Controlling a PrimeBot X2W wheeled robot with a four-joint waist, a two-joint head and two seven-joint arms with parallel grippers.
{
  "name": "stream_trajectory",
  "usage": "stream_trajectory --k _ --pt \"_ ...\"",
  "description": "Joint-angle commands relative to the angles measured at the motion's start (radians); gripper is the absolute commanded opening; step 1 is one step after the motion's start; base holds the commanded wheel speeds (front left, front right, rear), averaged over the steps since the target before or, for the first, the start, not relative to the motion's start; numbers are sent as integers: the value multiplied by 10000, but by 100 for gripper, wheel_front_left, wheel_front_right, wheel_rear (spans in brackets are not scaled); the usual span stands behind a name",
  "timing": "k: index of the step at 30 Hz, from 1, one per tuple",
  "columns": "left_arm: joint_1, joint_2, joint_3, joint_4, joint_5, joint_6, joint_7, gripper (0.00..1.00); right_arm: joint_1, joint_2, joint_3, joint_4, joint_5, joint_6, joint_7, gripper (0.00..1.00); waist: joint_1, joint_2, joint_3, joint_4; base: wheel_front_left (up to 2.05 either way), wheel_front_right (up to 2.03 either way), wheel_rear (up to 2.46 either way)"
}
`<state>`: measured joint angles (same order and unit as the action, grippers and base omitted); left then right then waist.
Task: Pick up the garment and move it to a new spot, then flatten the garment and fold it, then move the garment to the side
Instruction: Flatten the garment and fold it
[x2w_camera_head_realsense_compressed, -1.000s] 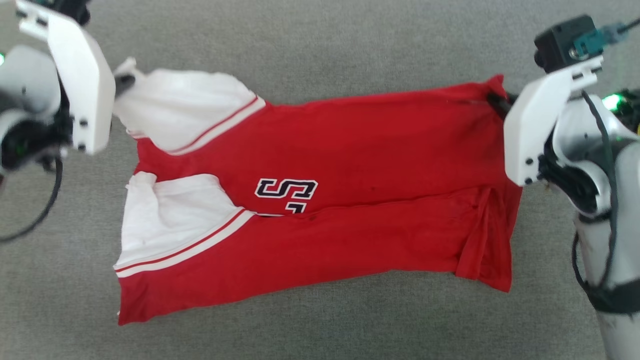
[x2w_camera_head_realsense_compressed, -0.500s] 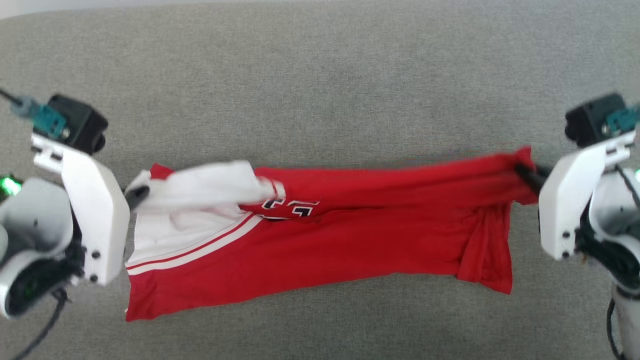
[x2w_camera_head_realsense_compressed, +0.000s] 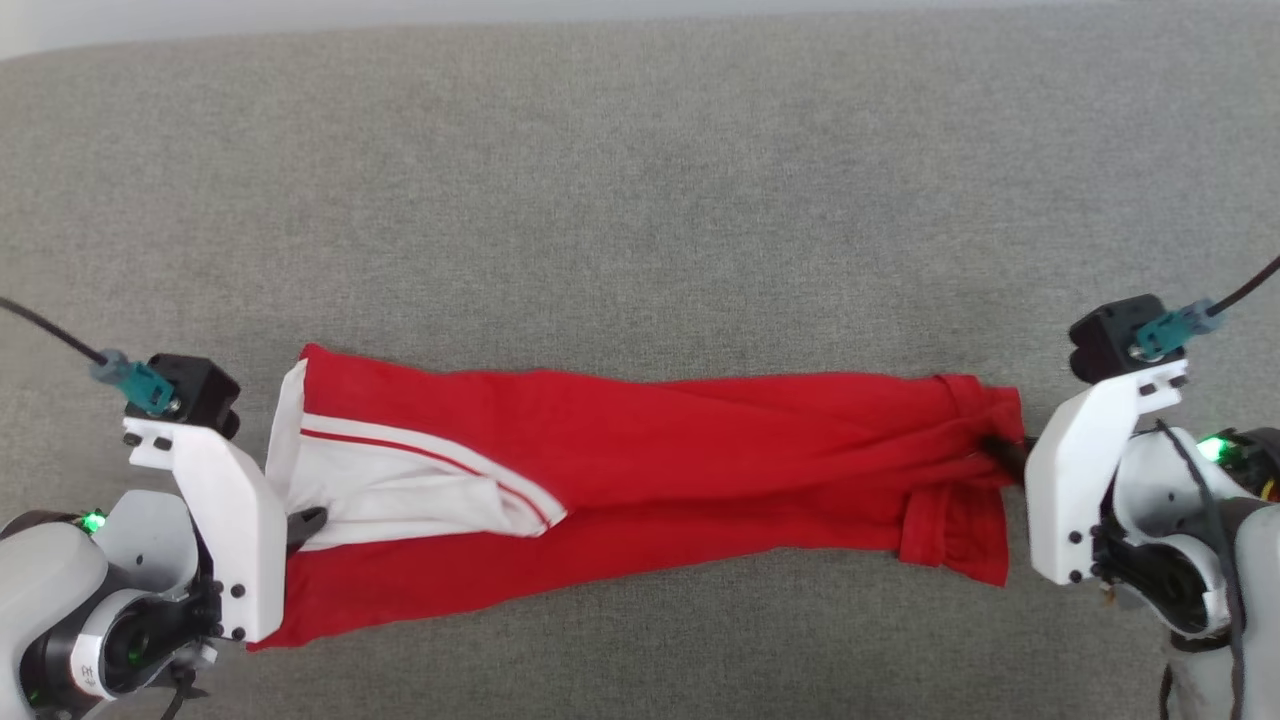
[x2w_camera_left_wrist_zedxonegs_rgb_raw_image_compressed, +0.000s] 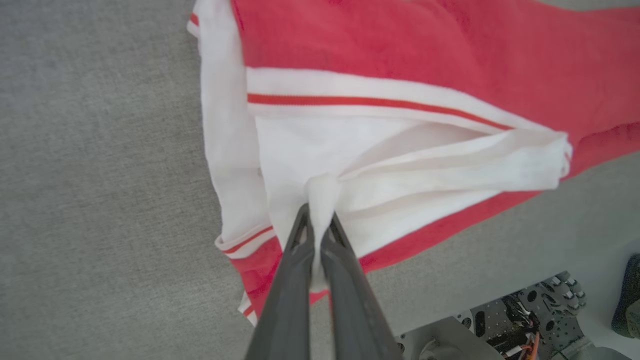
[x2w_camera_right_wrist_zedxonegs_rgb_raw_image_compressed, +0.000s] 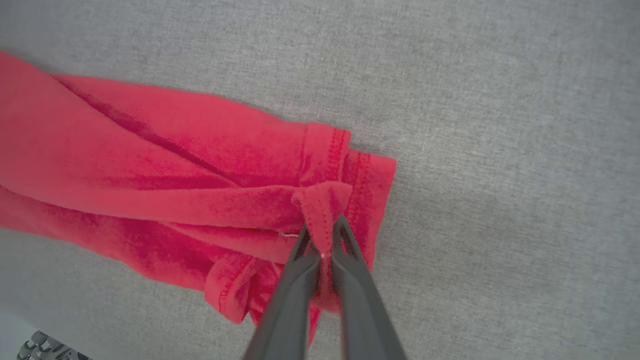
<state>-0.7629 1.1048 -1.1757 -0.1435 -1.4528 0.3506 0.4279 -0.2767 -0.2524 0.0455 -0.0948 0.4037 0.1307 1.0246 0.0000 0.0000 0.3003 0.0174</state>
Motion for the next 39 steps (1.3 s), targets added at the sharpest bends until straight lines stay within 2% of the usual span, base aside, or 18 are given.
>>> stream_trajectory --k 1,2,6,13,18,23,27,31,36,37,38,39 --pt "202 -122 23 355 -97 -154 -244 88 1 113 55 87 100 0 -155 100 0 0 -103 -17 0 0 0" --pt "245 -187 93 491 -142 -233 -414 100 11 93 47 92 87 0 -174 100 0 0 -144 -25 0 0 0" --pt "386 -244 227 732 -15 -504 -1043 100 160 147 -104 -41 57 0 -260 100 0 0 -297 -28 0 0 0" --pt "810 -60 697 597 790 -925 -3437 100 469 559 -1251 -478 -97 0 -29 100 0 0 -498 2 0 0 0" --pt "1210 -24 1047 622 1108 -890 -5174 100 370 682 -1774 -217 -126 0 28 100 0 0 -464 126 0 0 0" --pt "1729 -127 1395 789 1369 -775 -6610 100 218 770 -1838 432 87 0 -40 100 0 0 -424 349 0 0 0" --pt "2283 -445 2096 961 1695 -680 -6929 100 63 766 -1673 1110 212 0 -170 100 0 0 -386 594 0 0 0" --pt "3276 -1232 3711 1159 2486 -858 -6934 100 -97 689 -1429 1895 319 0 -301 100 0 0 -353 883 0 0 0" --pt "4735 -2335 5874 1509 3775 -1304 -6939 100 -293 745 -898 3057 564 2 -280 100 0 0 -356 1104 0 0 0" --pt "5034 -2608 6290 1562 4055 -1437 -6939 100 -347 758 -768 3239 679 2 -259 89 0 0 -368 1145 0 0 0" --pt "5316 -2843 6691 1618 4343 -1576 -6940 100 -412 766 -636 3390 760 4 -306 47 0 0 -385 1171 0 0 0" --pt "5573 -3115 7098 1663 4652 -1710 -6940 100 -455 734 -485 3500 885 11 -328 8 0 0 -404 1199 0 0 0"
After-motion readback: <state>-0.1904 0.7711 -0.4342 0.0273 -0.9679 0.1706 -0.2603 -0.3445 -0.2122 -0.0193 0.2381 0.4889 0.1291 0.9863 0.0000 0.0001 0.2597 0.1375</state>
